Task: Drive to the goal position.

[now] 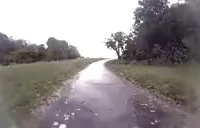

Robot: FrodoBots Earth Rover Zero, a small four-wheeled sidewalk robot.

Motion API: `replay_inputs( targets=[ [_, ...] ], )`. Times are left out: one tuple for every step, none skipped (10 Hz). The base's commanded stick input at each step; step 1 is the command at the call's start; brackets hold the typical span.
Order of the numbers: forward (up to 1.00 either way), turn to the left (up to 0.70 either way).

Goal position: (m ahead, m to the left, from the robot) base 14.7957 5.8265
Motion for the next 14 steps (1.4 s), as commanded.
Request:
replay_inputs(
  targets=[
    [1.00,0.00],
    [1.00,0.00],
    [1.00,0.00],
    [1.00,0.00],
    [1.00,0.02],
    [1.00,0.20],
    [1.00,0.27],
    [1.00,0.27],
    [1.00,0.27],
    [1.00,0.27],
    [1.00,0.27],
    [1.00,0.00],
    [1.00,0.00],
    [1.00,0.00]
  ],
)
